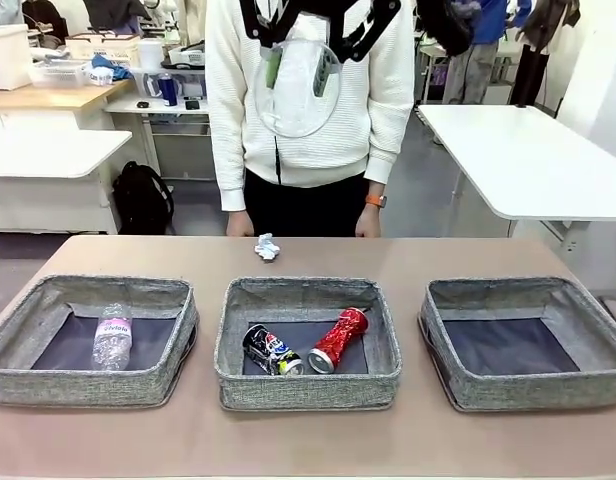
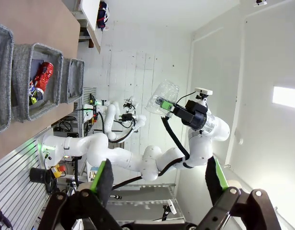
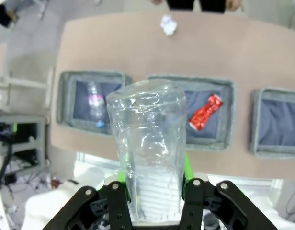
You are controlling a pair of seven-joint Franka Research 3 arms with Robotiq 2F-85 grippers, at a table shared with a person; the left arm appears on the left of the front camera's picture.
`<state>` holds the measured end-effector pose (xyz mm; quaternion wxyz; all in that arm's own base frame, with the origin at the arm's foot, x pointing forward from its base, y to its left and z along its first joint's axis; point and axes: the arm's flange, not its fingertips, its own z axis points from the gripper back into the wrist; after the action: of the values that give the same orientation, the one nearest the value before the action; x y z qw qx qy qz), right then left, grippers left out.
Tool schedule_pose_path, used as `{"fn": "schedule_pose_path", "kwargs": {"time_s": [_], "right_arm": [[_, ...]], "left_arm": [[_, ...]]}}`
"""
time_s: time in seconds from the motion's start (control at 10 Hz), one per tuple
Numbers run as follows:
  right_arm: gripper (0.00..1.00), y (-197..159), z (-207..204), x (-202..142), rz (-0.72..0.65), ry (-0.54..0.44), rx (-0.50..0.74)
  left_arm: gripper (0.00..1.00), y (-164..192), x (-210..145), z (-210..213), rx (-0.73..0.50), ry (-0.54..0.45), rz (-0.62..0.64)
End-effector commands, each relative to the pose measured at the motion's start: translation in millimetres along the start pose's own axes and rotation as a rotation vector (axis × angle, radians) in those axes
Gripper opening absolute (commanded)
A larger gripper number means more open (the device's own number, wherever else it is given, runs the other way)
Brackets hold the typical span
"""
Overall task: Sort the waste into the appropriate baskets.
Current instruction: Pick up the waste item pointed out by the person, then place the picked waste into the Fabric basket indicated by the person.
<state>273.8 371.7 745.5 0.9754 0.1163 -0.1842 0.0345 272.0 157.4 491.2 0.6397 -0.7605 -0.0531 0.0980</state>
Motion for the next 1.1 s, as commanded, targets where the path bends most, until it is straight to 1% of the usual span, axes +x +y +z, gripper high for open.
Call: {"fn": "schedule_pose_path", "kwargs": {"time_s": [0.0,1.0], "right_arm": [[0.46,-0.4,0.1,-1.3,0.001,0.022,0.017],[0.46,-0.4,0.1,-1.3,0.001,0.022,0.017]], "left_arm": [[1.0,-2.5,-1.0,-1.0,-0.022,0.003,-0.021],[1.0,-2.5,-1.0,-1.0,-0.022,0.003,-0.021]]}}
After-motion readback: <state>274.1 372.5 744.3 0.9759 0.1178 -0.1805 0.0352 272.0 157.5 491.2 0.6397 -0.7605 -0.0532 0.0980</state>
